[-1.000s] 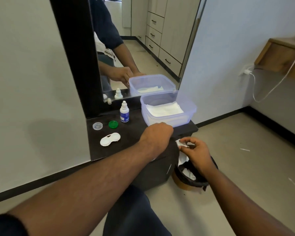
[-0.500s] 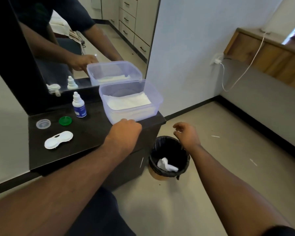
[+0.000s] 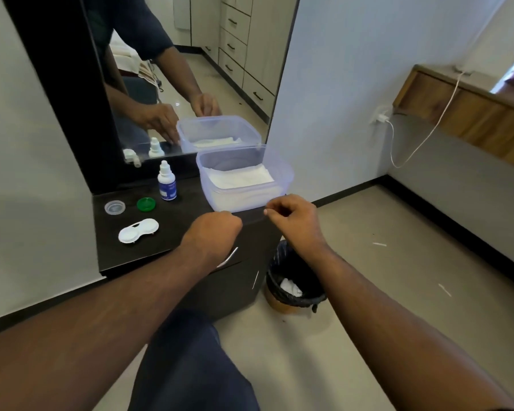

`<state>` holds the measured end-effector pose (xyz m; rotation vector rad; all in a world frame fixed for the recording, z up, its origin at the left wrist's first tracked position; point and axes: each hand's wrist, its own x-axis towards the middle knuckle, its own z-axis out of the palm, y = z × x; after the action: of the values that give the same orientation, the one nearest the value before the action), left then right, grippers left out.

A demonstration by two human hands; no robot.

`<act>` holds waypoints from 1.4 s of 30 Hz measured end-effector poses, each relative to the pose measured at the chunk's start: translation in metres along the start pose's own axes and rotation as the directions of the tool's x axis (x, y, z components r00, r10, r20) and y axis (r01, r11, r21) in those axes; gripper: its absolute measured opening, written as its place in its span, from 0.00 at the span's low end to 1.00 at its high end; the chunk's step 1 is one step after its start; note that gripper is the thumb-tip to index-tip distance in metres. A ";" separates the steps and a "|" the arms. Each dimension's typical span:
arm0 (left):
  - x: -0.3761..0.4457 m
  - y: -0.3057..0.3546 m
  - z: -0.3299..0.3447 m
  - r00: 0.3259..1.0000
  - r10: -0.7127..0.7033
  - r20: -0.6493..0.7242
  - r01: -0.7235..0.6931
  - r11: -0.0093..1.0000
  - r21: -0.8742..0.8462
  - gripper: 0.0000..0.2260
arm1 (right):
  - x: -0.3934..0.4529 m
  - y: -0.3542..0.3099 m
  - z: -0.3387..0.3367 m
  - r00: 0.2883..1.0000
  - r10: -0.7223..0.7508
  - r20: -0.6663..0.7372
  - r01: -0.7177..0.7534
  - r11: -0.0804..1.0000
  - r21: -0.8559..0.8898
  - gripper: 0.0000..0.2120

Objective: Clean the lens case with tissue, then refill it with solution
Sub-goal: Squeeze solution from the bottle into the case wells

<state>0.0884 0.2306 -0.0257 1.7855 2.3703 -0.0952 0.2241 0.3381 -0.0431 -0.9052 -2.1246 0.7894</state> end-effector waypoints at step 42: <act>-0.017 -0.139 -0.011 0.868 -0.327 -0.372 -0.233 0.393 -0.890 0.10 | 0.022 -0.091 0.160 0.968 0.108 0.225 -0.176 0.934 0.311 0.13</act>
<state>-0.0410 0.1774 -0.0194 1.1585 1.9323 1.5767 0.0558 0.2621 -0.0614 -0.8320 -2.0267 1.3199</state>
